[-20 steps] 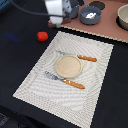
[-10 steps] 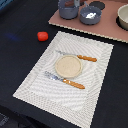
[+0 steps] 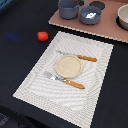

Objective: Place the fish, sausage, and tomato into the frying pan.

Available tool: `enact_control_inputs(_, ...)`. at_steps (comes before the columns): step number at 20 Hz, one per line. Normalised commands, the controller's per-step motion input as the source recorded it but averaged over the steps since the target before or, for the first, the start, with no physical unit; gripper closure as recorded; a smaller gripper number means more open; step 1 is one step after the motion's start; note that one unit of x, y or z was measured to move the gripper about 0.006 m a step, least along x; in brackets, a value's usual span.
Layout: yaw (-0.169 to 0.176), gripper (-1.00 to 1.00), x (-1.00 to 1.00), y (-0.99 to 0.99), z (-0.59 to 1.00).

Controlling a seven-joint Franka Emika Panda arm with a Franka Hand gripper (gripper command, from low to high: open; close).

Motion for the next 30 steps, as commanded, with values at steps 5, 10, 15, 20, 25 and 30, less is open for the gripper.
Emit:
enact_control_inputs(5,0.000,1.00,0.77,0.77,0.00)
enact_control_inputs(10,0.000,1.00,0.66,0.66,-0.09)
enact_control_inputs(15,0.006,1.00,0.30,0.33,-0.24)
enact_control_inputs(20,0.010,-1.00,0.22,0.34,-0.07)
enact_control_inputs(25,0.021,-1.00,0.05,0.33,0.12)
enact_control_inputs(30,0.019,-1.00,-0.17,0.11,0.44)
